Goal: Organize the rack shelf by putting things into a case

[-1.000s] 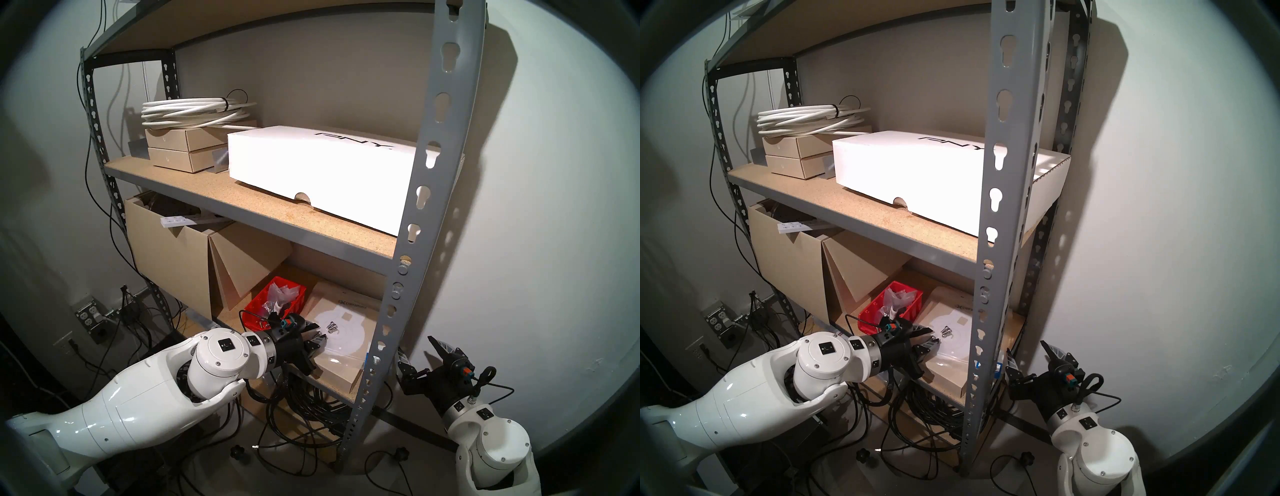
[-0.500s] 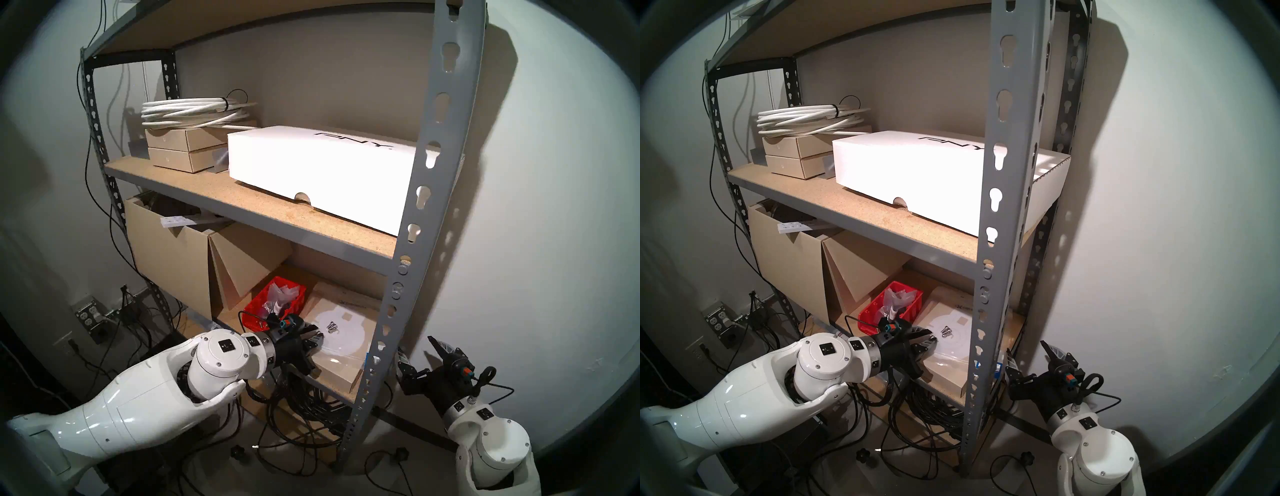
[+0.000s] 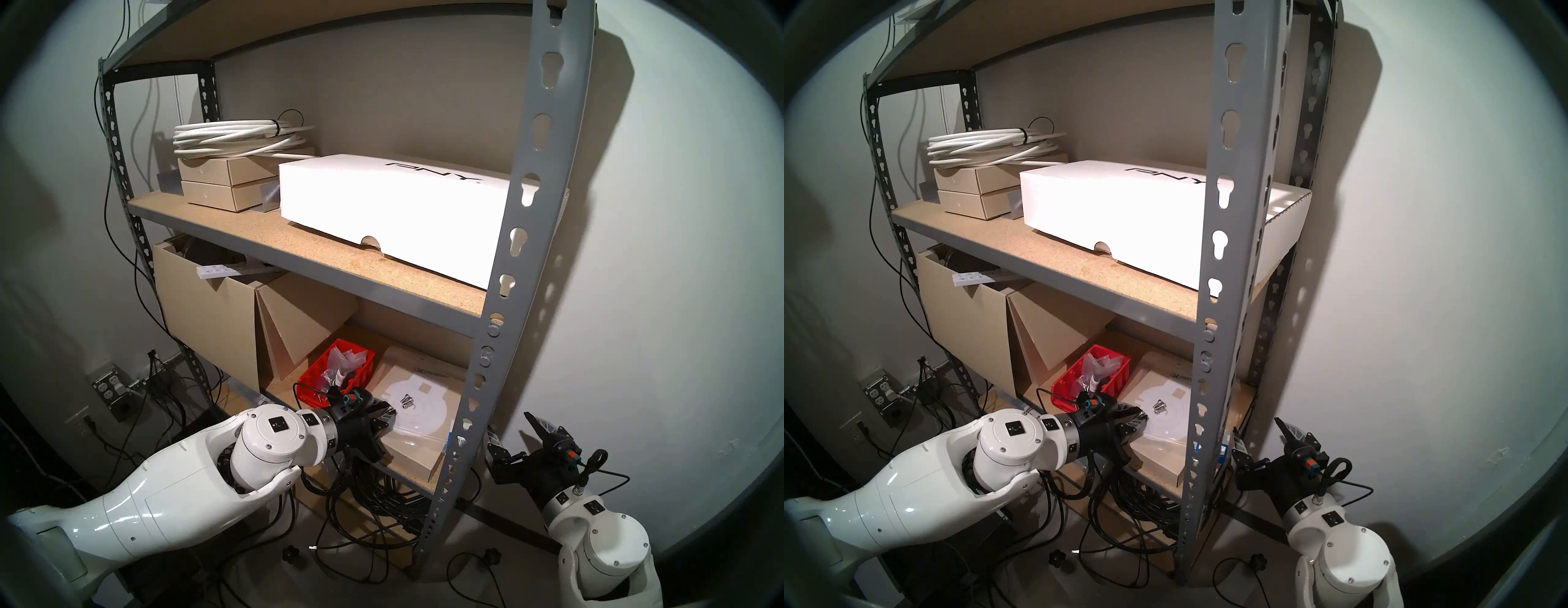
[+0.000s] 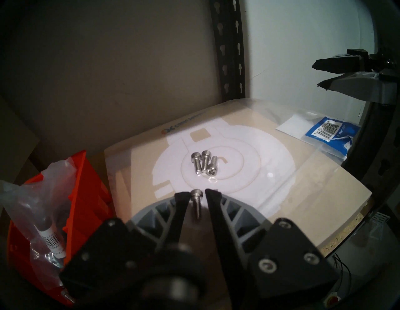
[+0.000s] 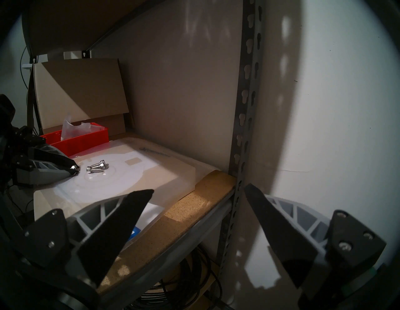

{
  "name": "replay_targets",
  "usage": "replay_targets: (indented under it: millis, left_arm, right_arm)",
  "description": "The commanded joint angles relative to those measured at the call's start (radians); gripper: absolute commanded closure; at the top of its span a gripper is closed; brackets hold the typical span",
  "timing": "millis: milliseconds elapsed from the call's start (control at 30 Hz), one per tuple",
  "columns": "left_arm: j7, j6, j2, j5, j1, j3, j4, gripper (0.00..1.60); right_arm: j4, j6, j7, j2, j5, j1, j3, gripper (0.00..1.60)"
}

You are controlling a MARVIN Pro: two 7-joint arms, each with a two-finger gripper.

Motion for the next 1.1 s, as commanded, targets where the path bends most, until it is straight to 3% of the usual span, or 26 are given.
replay_targets:
  millis: [0, 133, 300, 367, 1067]
  left_arm:
    - [0.008, 0.011, -0.005, -0.001, -0.001, -0.001, 0.003, 1.03]
    - [0.011, 0.017, -0.005, -0.003, -0.002, -0.002, 0.001, 1.22]
    - [0.015, 0.014, -0.001, -0.004, 0.001, -0.003, 0.000, 1.30]
    - [0.019, 0.013, 0.002, -0.006, 0.003, -0.006, -0.004, 1.58]
    - [0.066, -0.041, 0.020, -0.056, 0.044, -0.049, -0.058, 1.60]
  right_arm:
    - [-0.021, -0.003, -0.001, 0.001, -0.001, 0.003, 0.002, 0.00]
    - [-0.021, -0.003, -0.001, 0.001, -0.001, 0.003, 0.002, 0.00]
    - [-0.021, -0.003, -0.001, 0.000, -0.001, 0.003, 0.002, 0.00]
    - [-0.021, -0.003, 0.000, 0.000, -0.001, 0.003, 0.002, 0.00]
    - [-0.020, -0.003, 0.001, -0.001, -0.002, 0.003, 0.003, 0.00]
